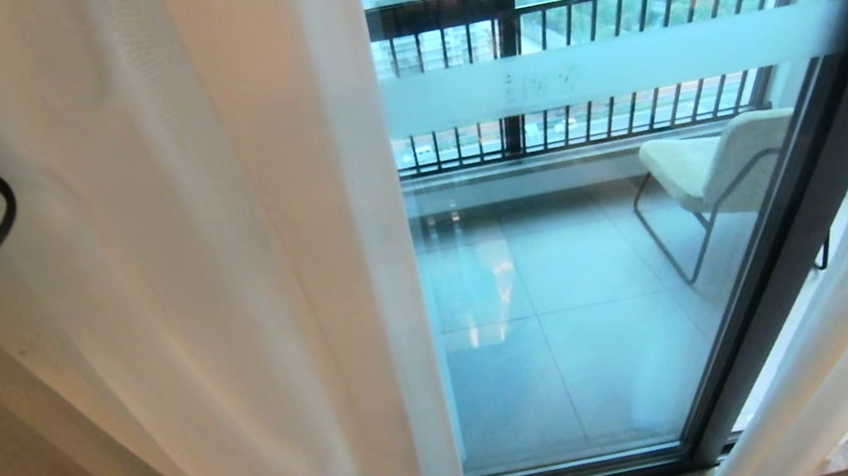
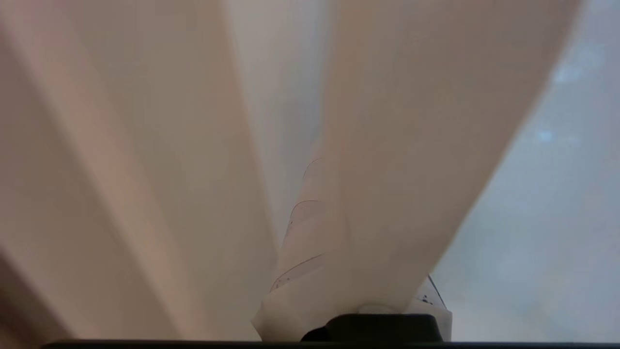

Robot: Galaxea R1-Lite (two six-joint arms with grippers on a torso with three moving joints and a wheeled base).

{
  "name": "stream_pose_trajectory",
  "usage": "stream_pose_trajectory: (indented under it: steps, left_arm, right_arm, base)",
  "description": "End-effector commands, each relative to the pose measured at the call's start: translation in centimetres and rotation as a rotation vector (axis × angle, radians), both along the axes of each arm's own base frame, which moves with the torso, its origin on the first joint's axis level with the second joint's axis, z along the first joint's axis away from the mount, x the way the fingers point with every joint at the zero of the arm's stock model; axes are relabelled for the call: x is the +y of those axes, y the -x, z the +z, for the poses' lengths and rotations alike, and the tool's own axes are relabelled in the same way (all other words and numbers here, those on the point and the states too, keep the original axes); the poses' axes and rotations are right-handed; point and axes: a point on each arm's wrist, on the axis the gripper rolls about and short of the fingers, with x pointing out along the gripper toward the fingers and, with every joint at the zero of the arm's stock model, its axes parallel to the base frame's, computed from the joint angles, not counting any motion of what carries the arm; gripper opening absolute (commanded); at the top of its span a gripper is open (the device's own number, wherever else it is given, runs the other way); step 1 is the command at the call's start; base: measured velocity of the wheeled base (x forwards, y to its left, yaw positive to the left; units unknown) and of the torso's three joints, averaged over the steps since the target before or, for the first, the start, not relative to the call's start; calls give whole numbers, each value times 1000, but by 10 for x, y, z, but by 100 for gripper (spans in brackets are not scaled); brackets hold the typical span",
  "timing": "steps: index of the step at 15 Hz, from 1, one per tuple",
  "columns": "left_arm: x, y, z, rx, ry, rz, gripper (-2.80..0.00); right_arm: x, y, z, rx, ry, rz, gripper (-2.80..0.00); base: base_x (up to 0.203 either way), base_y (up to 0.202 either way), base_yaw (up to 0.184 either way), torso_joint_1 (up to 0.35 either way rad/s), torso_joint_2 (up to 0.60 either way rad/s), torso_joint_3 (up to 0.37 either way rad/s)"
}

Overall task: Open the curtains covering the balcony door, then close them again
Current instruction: Pull the inner curtains open on both sides

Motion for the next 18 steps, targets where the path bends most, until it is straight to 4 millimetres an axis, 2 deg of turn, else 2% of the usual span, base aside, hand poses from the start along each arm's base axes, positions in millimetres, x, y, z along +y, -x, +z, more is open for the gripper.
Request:
stream_pose_trajectory:
  steps: [1, 8, 11, 18]
  left_arm:
    - [-1, -1, 3, -9, -5, -18, -280]
    - [14, -24, 21, -50, -4, 71, -280]
    - [30, -30, 20, -44, -6, 138, -280]
    - [48, -34, 16, -26, -8, 206, -280]
  right_arm:
    - [0, 0, 0, -1, 0, 0, -280]
    - [0, 0, 0, 1, 0, 0, -280]
    - [0, 0, 0, 0, 0, 0, -280]
    - [0, 0, 0, -1, 0, 0, -280]
  base:
    - [0, 0, 0, 0, 0, 0]
    - [0, 0, 0, 0, 0, 0]
    - [0, 0, 0, 0, 0, 0]
    - [0, 0, 0, 0, 0, 0]
